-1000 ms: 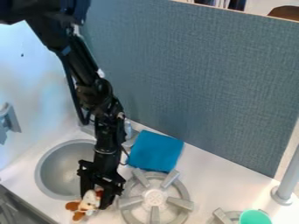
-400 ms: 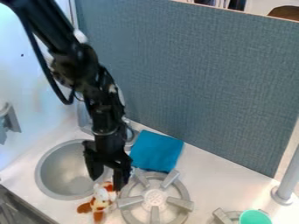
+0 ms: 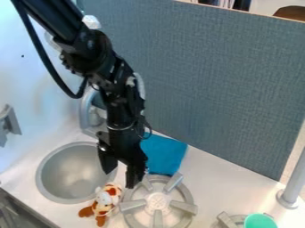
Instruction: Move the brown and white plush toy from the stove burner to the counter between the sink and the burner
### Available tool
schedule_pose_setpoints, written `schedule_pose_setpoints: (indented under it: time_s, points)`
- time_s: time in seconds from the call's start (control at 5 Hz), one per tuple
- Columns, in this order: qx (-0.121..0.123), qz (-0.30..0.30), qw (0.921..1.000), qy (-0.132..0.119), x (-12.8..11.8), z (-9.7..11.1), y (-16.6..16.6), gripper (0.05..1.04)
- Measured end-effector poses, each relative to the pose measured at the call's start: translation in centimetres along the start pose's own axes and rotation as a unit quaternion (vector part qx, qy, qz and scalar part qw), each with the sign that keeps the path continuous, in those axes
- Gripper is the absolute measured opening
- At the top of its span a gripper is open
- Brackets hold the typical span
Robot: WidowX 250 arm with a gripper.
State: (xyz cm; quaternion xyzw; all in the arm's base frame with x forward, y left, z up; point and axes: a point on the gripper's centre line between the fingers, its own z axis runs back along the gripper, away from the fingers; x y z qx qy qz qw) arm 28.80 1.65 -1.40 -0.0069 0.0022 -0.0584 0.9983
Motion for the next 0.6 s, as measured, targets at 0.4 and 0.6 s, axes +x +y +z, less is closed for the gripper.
schedule_pose_setpoints:
  time_s: [0.4,0.6]
  points:
    - [-0.014,-0.154,0.9880,0.005,-0.9,-0.4,-6.1,0.996]
    - [-0.024,-0.210,0.9774,-0.004,-2.0,0.2,-7.8,0.997]
